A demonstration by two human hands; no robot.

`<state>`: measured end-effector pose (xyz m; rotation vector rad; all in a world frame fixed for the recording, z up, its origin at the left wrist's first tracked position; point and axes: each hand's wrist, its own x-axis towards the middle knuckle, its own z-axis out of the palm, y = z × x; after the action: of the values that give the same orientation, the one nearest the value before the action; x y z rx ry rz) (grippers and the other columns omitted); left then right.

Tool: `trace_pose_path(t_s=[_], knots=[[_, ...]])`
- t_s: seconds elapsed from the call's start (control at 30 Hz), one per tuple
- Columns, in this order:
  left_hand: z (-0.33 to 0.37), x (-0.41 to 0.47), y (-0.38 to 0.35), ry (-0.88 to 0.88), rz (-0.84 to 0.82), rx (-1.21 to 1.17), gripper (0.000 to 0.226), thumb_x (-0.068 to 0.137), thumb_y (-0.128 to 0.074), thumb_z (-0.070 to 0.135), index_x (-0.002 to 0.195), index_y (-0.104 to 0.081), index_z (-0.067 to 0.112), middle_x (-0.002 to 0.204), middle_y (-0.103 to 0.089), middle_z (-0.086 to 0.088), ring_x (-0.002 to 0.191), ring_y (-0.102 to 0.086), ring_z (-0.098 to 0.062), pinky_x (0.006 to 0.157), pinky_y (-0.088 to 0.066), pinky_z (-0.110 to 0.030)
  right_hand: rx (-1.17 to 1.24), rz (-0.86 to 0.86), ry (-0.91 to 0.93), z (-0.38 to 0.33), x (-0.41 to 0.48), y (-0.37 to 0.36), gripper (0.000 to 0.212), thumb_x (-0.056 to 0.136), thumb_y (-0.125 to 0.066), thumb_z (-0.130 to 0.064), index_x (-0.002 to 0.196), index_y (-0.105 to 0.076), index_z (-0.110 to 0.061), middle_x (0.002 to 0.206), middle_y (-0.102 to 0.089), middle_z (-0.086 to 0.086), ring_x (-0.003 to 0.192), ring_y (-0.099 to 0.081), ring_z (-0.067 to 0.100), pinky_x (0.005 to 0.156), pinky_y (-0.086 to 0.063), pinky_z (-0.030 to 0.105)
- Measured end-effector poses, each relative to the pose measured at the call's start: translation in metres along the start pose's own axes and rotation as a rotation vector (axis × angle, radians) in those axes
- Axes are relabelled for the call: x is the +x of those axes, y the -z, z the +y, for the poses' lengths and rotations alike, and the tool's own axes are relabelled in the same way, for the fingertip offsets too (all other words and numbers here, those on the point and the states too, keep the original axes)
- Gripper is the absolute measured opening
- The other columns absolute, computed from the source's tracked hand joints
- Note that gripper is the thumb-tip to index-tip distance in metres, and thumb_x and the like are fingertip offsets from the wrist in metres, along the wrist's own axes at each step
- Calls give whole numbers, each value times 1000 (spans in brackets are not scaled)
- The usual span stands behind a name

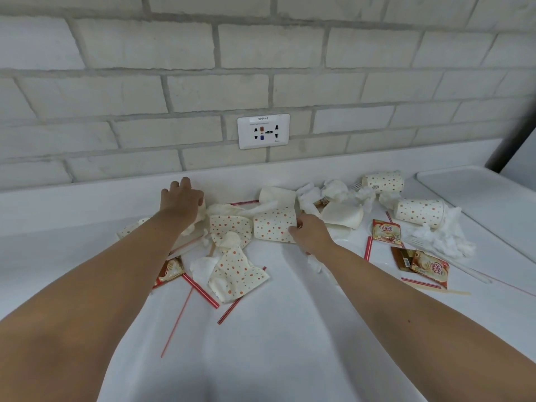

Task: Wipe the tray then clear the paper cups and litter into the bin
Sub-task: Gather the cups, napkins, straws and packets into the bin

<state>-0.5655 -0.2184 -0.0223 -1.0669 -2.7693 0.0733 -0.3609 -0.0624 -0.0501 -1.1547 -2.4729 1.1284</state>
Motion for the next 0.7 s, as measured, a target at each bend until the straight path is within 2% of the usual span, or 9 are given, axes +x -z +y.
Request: trace_pose_path(t_s=[0.07,0.13,0.27,0.4,0.47,0.5,0.57,0.63,0.7], knots=[[1,0,5,-12,-15,59,29,88,-48,1,109,-61,16,118,-44,-9,109,-46,-27,94,-39,-35,37,-19,-7,-2,-3,-1,28,95,-42,-11,68,-37,-13,66,-42,2,56,-42,15,43,-35,24],[0,-1,10,-5,-25,91,25,89,-52,4,111,-59,12,117,-45,-10,105,-49,-26,93,-42,-34,64,-36,-2,-6,-9,2,32,96,-41,-11,65,-34,-15,65,-42,3,54,-40,14,41,-34,25],[-4,-8,22,39,-29,99,29,88,-56,2,117,-55,0,118,-43,-14,103,-52,-27,89,-47,-30,71,-21,57,-15,-19,15,33,95,-41,-12,63,-33,-15,67,-42,2,70,-48,24,44,-39,26],[-1,-22,32,36,-53,99,33,86,-49,-9,119,-52,-6,120,-41,-15,105,-52,-26,89,-47,-29,42,-15,117,-20,-35,33,26,94,-43,-12,69,-38,-11,68,-40,0,72,-48,23,44,-37,25],[2,-29,38,23,-48,94,30,87,-48,-8,117,-52,-5,108,-45,-13,105,-53,-26,90,-47,-30,41,-14,129,-19,-45,43,25,95,-44,-13,70,-39,-11,69,-41,1,71,-47,22,45,-34,24],[4,-33,42,23,-39,76,30,88,-48,-7,117,-50,-5,95,-44,-10,105,-54,-27,91,-47,-31,40,-12,133,-17,-50,49,24,95,-44,-13,72,-40,-10,70,-42,2,70,-47,22,45,-34,24],[12,-38,53,32,-31,14,31,89,-48,-6,120,-46,-6,81,-37,-7,108,-54,-29,93,-45,-32,21,-4,139,-14,-59,58,19,95,-44,-12,77,-42,-8,76,-44,6,71,-48,22,46,-32,23],[23,-41,64,45,-26,-69,36,88,-49,-7,123,-41,-7,97,-46,-14,108,-54,-32,88,-45,-34,10,14,146,-10,-69,67,22,95,-44,-12,73,-41,-10,80,-45,7,71,-48,22,46,-31,23],[36,-45,76,45,-11,-213,36,84,-52,-8,118,-40,-7,103,-51,-20,102,-56,-35,74,-43,-35,-1,31,154,-7,-79,75,19,95,-45,-12,76,-43,-8,83,-46,7,72,-48,22,46,-31,22]])
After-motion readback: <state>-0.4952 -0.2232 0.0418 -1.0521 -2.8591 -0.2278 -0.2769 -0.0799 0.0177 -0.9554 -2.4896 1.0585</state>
